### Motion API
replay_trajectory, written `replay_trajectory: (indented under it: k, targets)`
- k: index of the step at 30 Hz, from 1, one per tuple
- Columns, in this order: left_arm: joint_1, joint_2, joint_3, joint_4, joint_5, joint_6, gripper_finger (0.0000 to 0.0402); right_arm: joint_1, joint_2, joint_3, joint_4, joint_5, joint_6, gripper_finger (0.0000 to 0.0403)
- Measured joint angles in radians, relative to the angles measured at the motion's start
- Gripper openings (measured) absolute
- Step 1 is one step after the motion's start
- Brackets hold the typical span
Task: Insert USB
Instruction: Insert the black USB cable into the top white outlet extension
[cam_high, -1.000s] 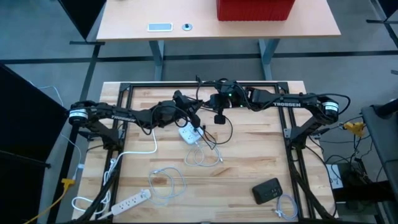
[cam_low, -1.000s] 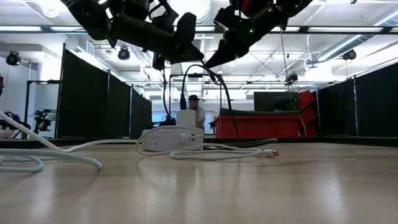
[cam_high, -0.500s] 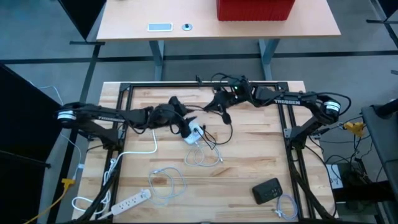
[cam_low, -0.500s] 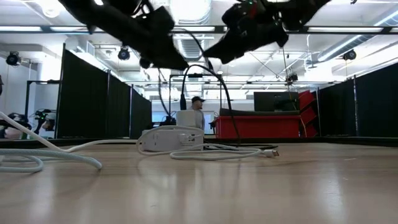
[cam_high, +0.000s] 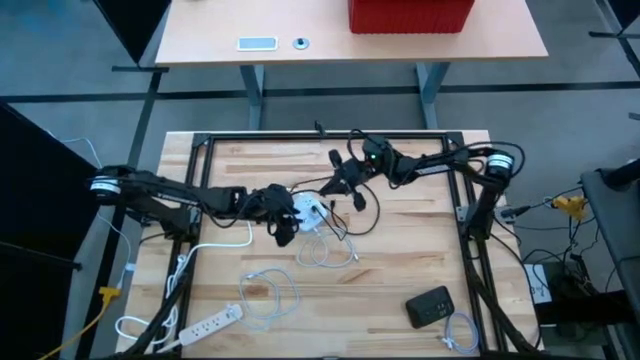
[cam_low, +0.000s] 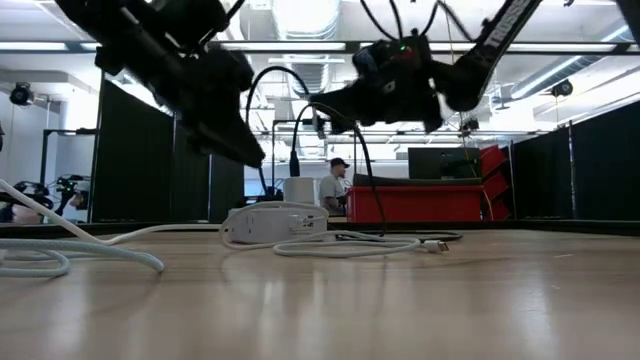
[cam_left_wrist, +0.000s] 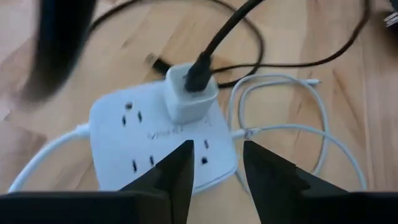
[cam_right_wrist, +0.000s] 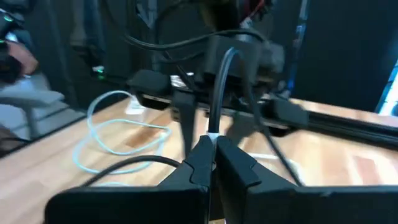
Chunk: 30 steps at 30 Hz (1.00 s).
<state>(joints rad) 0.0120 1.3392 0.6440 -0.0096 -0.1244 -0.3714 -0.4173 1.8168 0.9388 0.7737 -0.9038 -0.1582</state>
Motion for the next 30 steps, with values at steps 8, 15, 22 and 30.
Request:
replay_trajectory:
  k: [8, 15, 22, 30]
  targets:
    - [0.001, 0.0, -0.017, 0.036, -0.075, 0.012, 0.0105, 0.018, 0.049, 0.043, -0.005, -0.016, 0.063, 0.0001]
    - [0.001, 0.0, -0.018, 0.036, -0.076, 0.03, 0.0111, 0.019, 0.047, 0.032, -0.011, -0.005, 0.081, 0.0001]
    - [0.001, 0.0, -0.019, 0.114, -0.077, 0.097, 0.0106, 0.033, 0.048, 0.027, -0.016, 0.023, 0.077, 0.0001]
    - [0.001, 0.0, -0.019, 0.285, -0.101, 0.232, 0.0116, 0.034, 0.049, 0.027, -0.081, 0.04, 0.072, 0.0]
